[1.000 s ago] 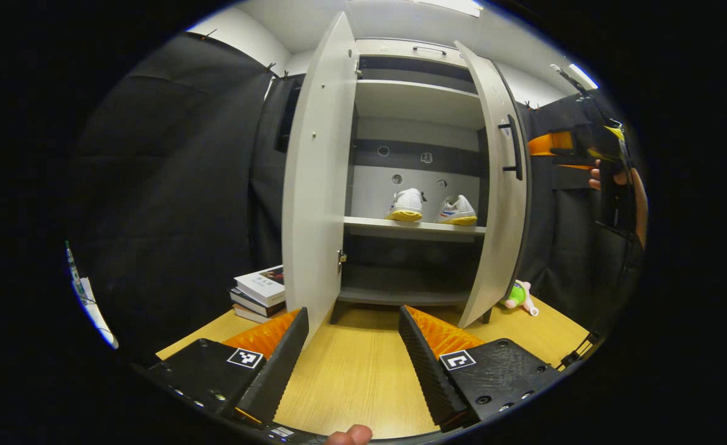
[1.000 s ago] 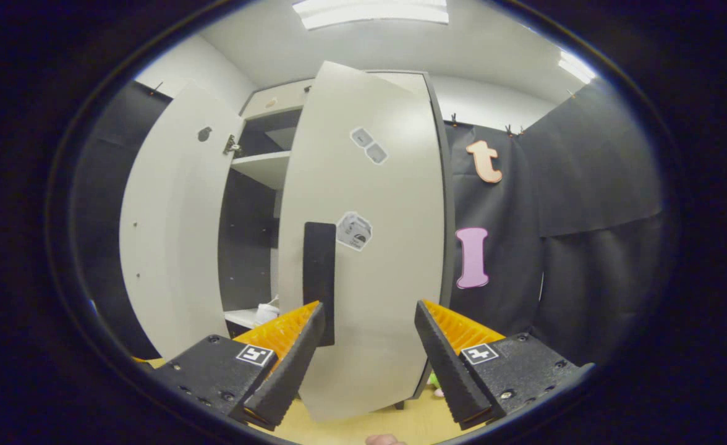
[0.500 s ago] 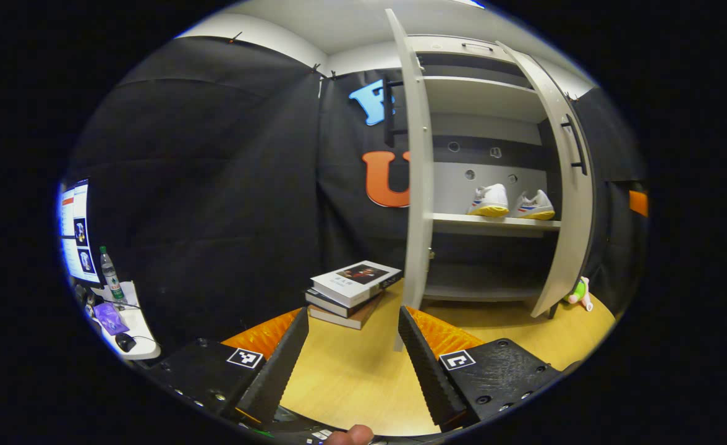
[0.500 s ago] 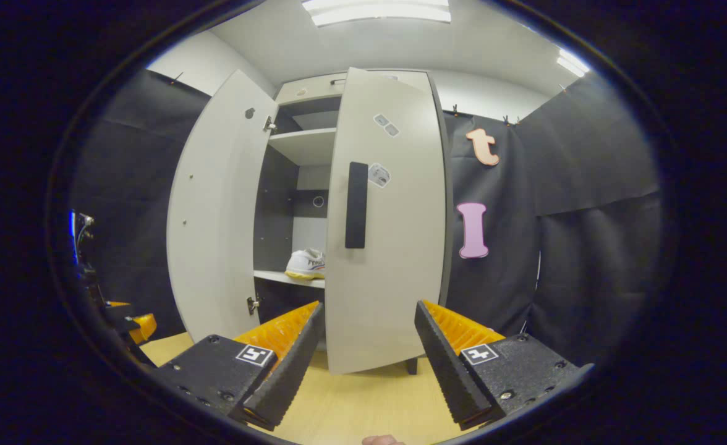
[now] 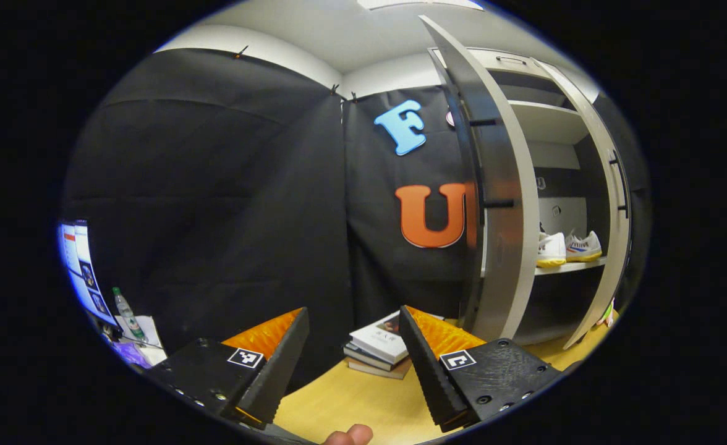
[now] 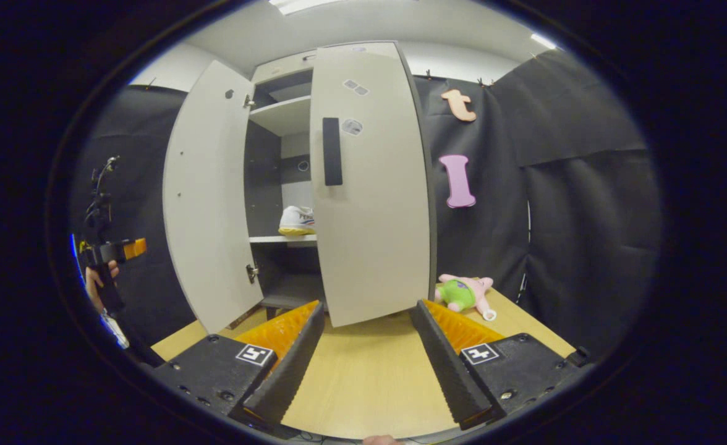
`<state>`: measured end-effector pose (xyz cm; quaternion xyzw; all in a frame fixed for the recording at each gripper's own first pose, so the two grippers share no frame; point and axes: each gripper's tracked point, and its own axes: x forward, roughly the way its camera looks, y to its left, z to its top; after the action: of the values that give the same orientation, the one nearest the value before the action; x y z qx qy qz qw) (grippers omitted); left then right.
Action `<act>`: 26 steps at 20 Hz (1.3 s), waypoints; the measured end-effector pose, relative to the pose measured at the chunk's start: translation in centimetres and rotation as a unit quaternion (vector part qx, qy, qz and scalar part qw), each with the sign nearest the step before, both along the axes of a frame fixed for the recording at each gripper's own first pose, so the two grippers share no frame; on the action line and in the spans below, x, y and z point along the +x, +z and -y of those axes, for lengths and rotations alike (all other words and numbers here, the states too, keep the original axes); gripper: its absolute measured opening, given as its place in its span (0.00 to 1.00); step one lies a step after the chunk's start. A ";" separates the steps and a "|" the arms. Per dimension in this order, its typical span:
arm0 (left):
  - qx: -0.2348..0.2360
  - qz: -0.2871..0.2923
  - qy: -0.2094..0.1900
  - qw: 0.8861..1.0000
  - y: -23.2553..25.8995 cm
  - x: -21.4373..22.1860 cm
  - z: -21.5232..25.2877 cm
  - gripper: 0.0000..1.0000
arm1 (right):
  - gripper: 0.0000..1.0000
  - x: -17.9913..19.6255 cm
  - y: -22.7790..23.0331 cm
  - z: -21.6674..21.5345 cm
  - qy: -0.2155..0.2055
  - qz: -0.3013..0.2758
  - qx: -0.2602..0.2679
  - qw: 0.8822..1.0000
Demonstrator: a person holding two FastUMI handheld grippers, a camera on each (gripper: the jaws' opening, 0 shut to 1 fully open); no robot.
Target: Grab one shoe with the right hand and put it into the shoe cabinet, grab the other shoe with the left hand and put it into the shoe cabinet; then close the right door with the right hand and the left door with the left hand.
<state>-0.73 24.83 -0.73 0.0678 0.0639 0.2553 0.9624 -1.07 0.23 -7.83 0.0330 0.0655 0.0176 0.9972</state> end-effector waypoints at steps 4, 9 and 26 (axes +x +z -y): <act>0.001 0.031 -0.043 0.999 5.1 3.7 0.9 0.88 | 0.96 -0.1 -0.6 2.7 -0.031 -0.003 0.003 1.000; 0.004 0.070 -0.058 0.996 9.6 6.5 0.6 0.91 | 0.96 -0.2 -0.9 4.9 -0.057 -0.004 0.006 0.998; -0.054 0.054 -0.166 0.983 9.0 10.3 11.8 0.89 | 0.96 0.7 -0.8 8.8 -0.077 0.003 0.008 0.997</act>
<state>9.55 13.02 8.25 0.0115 0.0135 0.0918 0.9956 -0.34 -8.53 -8.61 0.0462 0.0599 -0.0581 0.9954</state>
